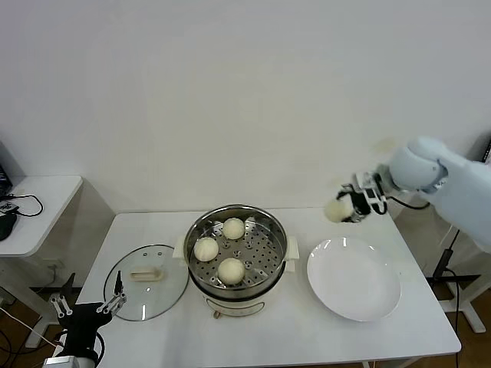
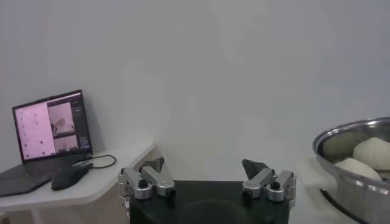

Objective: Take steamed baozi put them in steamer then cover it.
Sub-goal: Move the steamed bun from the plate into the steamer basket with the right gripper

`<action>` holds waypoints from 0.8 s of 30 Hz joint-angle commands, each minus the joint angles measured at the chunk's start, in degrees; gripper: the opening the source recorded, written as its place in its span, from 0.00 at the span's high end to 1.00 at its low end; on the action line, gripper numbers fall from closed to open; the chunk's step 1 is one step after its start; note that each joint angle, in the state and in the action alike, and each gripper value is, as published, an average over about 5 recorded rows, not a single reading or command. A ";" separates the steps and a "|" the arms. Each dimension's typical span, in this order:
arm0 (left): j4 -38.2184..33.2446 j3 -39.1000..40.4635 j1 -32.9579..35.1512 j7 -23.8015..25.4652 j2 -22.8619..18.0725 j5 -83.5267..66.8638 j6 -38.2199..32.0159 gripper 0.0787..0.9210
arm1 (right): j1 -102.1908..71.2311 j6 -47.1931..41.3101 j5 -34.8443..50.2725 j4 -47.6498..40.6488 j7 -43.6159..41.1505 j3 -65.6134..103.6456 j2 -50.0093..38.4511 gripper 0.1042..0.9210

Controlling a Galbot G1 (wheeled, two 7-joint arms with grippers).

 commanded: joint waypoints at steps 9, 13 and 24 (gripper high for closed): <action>-0.52 -0.53 0.01 -0.04 -0.72 -0.02 0.07 0.12 | 9.98 -14.77 20.97 5.89 11.71 -13.82 19.32 0.35; -0.69 -0.84 0.16 -0.03 -0.95 -0.01 0.10 0.12 | 5.80 -16.64 19.82 3.99 13.87 -14.95 21.27 0.35; -0.33 -1.57 0.00 -0.03 -1.08 -0.26 0.11 0.12 | -1.66 -17.29 15.11 -2.92 15.32 -14.12 23.79 0.35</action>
